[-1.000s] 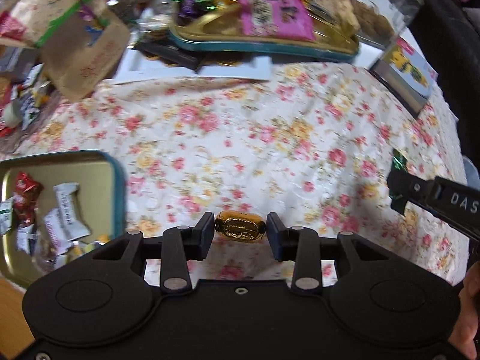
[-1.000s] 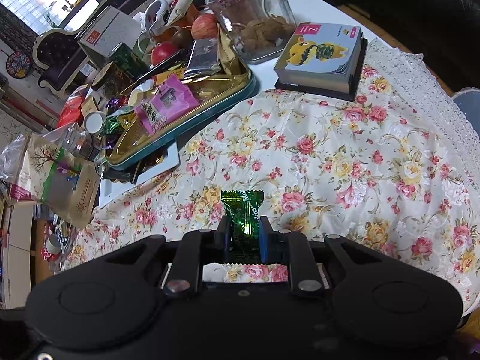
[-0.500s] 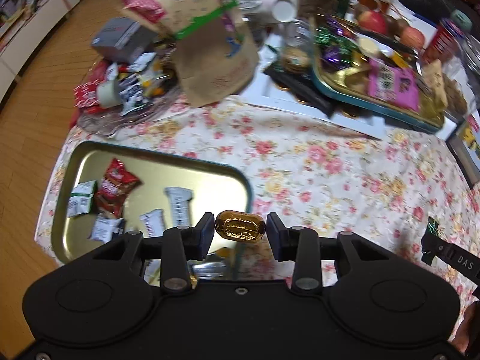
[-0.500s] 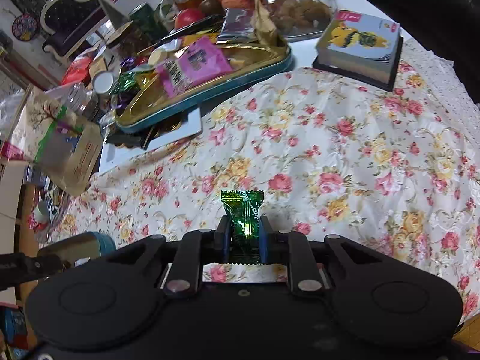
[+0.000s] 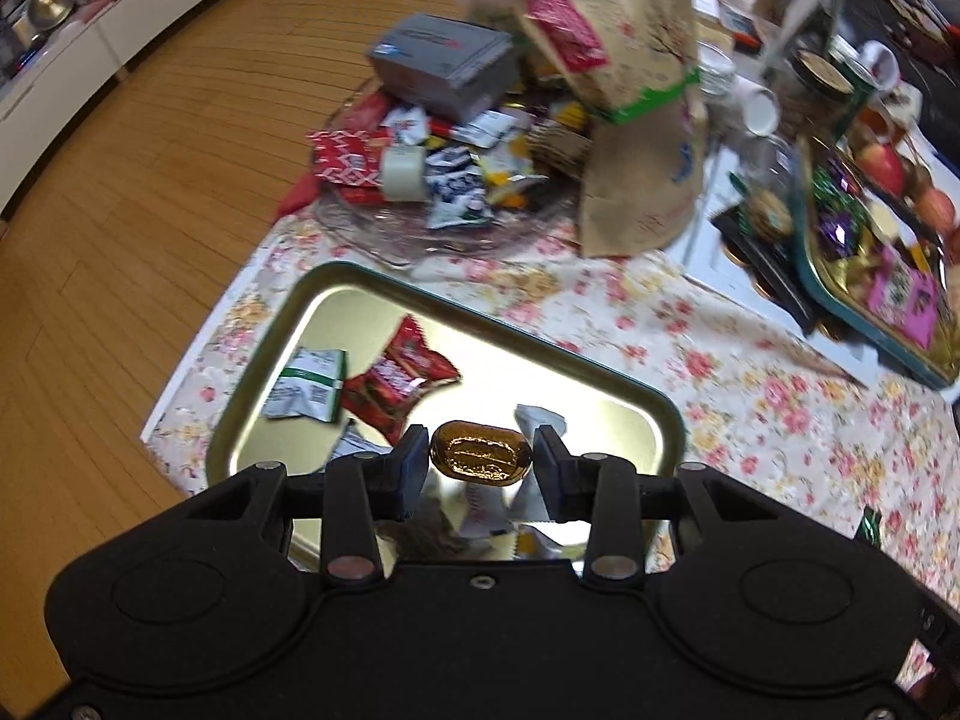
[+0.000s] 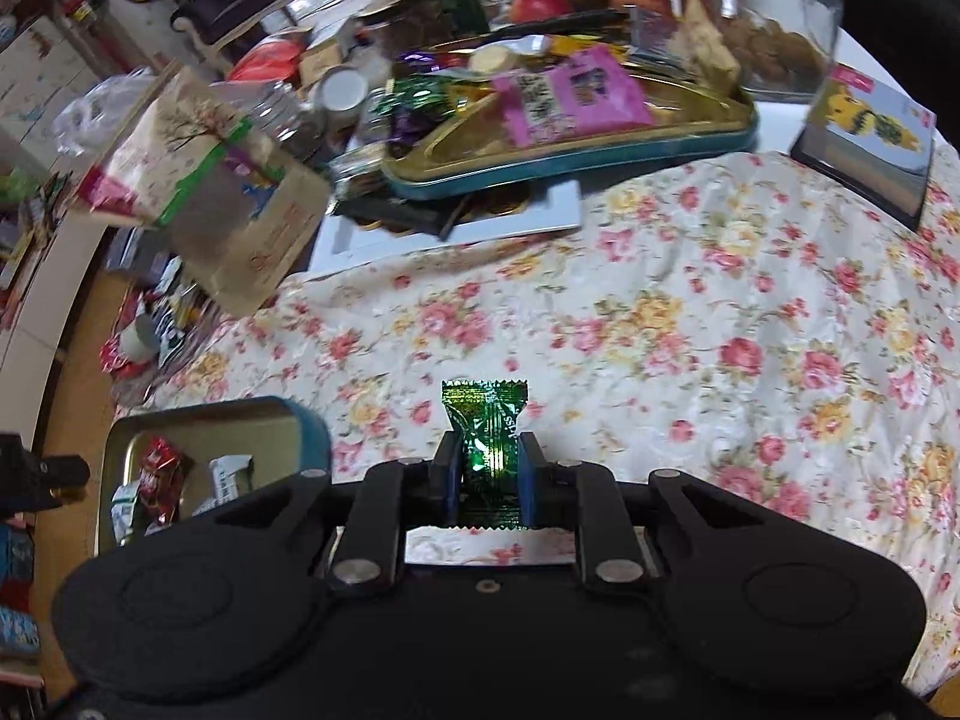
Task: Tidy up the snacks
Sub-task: 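Carry gold candy in left gripper and green candy in right gripper to tray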
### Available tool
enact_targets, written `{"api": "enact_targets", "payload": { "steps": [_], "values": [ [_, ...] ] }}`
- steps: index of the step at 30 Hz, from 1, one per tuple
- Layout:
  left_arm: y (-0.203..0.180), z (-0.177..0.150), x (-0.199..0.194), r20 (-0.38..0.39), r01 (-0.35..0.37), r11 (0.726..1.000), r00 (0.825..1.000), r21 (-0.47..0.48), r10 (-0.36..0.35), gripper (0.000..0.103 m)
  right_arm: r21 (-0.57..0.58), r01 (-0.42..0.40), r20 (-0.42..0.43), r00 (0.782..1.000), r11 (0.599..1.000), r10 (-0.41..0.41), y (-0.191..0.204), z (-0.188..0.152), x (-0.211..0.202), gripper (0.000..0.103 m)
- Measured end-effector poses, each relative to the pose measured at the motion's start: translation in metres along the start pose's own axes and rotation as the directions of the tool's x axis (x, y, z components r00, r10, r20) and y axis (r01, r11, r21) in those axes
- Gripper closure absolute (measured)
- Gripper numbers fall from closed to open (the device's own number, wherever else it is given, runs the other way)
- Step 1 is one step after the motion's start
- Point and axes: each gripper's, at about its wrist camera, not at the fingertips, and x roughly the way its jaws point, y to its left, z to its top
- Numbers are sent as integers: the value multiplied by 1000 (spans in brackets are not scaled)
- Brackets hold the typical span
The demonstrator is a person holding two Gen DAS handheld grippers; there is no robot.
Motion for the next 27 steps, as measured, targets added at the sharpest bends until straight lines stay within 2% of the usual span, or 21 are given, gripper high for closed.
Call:
{"api": "enact_targets", "payload": {
  "steps": [9, 14, 18, 21, 27],
  "values": [
    [34, 8, 14, -39, -34, 997, 999, -64, 32, 57, -109, -100, -17, 995, 989, 99, 53, -13, 0, 82],
    [37, 5, 18, -50, -56, 997, 997, -48, 54, 57, -166, -163, -68, 986, 973, 154, 83, -16, 1, 82],
    [37, 5, 21, -47, -74, 997, 996, -36, 72, 57, -231, -191, -68, 981, 954, 180, 109, -11, -4, 82],
    [36, 4, 23, -61, -61, 998, 996, -33, 59, 57, -282, -214, -69, 977, 935, 203, 128, -9, -4, 82],
    [29, 1, 34, -93, -64, 998, 994, -11, 63, 57, -364, -245, -71, 969, 899, 236, 151, -17, 2, 82]
  ]
}}
